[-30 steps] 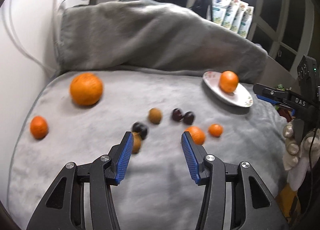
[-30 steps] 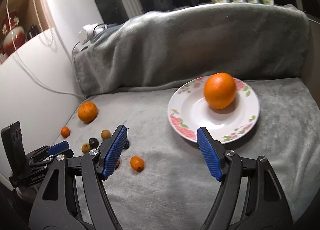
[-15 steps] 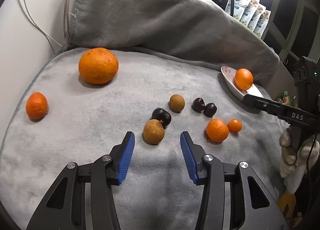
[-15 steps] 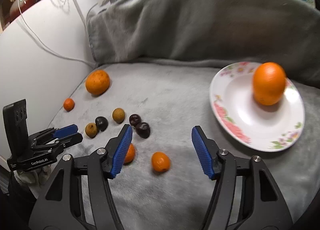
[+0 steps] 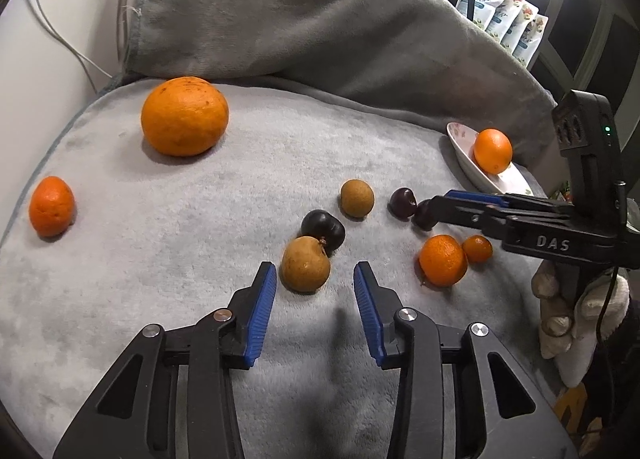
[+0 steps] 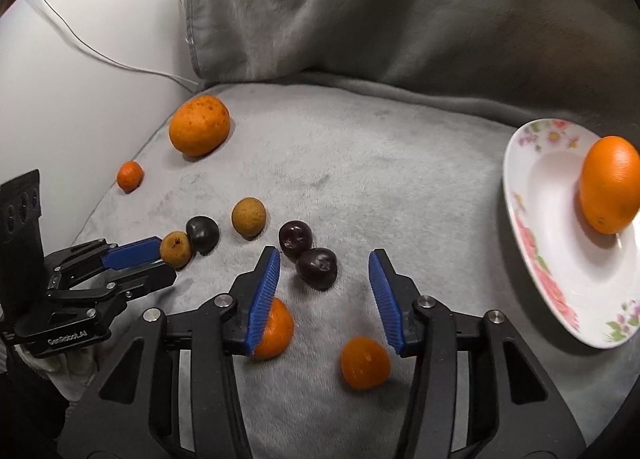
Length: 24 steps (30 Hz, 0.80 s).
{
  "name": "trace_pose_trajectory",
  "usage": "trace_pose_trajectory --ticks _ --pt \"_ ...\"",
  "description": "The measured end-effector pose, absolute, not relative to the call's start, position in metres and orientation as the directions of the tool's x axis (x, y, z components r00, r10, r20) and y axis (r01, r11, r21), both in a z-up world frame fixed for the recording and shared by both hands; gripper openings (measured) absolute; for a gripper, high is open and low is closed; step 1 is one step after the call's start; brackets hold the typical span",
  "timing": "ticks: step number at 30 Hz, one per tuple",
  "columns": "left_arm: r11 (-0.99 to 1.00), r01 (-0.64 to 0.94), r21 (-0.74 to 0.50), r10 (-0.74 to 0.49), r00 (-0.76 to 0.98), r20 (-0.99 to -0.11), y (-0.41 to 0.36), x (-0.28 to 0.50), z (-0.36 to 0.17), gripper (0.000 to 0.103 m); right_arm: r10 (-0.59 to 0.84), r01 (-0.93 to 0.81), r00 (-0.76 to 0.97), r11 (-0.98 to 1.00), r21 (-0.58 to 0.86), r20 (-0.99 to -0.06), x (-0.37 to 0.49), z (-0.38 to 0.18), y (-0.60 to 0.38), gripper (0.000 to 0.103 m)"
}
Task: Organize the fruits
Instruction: 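Reach the left gripper to a brown round fruit while the right gripper reaches a dark cherry, then grasp the brown fruit with the left gripper while the right grasps the cherry, carry both to plate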
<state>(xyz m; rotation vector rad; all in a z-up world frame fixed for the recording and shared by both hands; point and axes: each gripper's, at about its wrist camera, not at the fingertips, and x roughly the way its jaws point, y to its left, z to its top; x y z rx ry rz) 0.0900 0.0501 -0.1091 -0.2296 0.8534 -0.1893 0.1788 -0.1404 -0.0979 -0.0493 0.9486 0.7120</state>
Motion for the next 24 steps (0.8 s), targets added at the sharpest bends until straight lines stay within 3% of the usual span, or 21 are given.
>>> trace_pose_trajectory --ticks 6,12,24 --pt "0.955 0.068 -0.287 -0.265 0.628 -0.732 0.050 0.096 -0.115 0.034 0.534 -0.568 0.346 0.774 0.281 -0.771 0.184 -0.105 -0.138 0.038" --pt "0.953 0.050 -0.299 -0.265 0.618 -0.741 0.053 0.100 -0.121 0.026 0.535 -0.575 0.341 0.769 0.278 -0.773 0.183 -0.107 -0.134 0.025" --pt "0.948 0.036 -0.315 -0.265 0.635 -0.725 0.058 0.096 -0.116 0.024 0.544 -0.554 0.387 0.783 0.284 -0.745 0.175 -0.098 -0.150 0.024"
